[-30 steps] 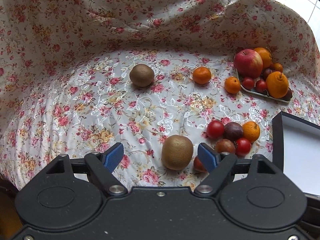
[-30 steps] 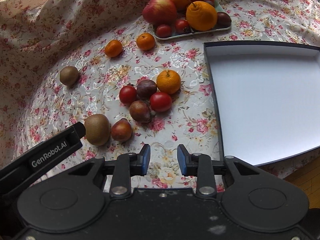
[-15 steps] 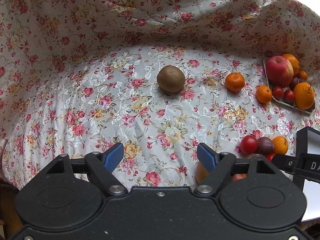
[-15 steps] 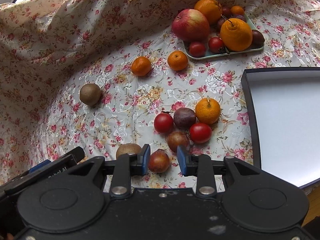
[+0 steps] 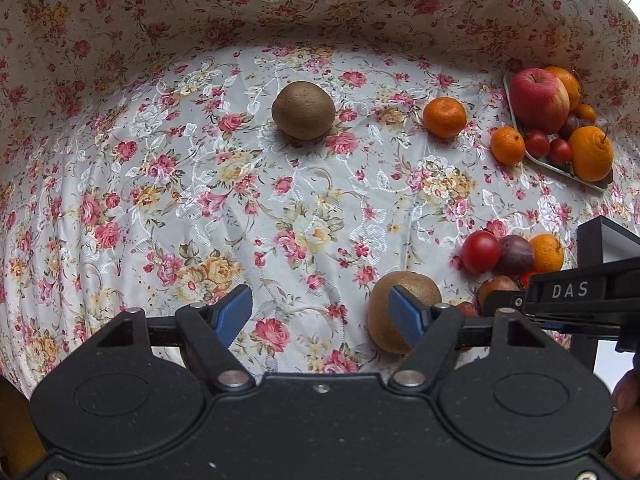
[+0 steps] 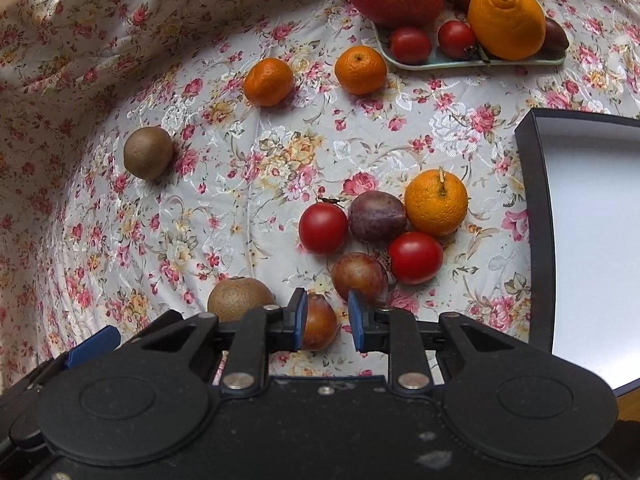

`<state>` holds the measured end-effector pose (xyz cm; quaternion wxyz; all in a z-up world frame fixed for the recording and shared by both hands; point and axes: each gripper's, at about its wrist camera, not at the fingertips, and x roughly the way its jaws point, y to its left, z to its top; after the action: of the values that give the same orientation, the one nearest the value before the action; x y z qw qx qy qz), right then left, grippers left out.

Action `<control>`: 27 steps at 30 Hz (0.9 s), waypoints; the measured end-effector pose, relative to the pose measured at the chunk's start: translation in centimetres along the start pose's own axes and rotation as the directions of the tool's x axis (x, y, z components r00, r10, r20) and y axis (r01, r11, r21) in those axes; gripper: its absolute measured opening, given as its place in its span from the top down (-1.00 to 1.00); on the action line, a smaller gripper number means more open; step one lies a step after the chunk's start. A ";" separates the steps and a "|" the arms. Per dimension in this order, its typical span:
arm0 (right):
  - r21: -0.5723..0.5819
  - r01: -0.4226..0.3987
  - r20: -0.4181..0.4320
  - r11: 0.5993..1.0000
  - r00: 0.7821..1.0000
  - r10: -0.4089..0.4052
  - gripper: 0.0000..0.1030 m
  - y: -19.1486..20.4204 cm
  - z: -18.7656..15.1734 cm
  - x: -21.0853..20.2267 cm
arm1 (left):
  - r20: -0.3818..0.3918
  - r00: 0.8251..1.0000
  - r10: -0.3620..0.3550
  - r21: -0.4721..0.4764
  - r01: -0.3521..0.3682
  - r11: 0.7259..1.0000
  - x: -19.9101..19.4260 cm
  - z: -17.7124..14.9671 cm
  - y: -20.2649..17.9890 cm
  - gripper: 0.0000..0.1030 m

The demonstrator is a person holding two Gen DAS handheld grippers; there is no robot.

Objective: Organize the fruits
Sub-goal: 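Move the left tool toward a brown kiwi while the right tool approaches a red-yellow plum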

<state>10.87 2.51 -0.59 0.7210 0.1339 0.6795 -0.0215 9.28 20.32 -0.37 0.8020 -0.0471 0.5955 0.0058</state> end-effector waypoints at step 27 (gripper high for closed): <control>0.072 0.153 0.062 0.986 0.986 -0.157 0.47 -0.3 1.5 1.3 | -0.040 0.998 -0.040 0.042 0.041 0.998 0.6 -0.4 -0.2 -0.46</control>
<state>12.41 2.10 -1.85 0.7346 0.1040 0.6622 -0.1050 9.06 20.02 -1.10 0.7911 -0.0422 0.6098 -0.0240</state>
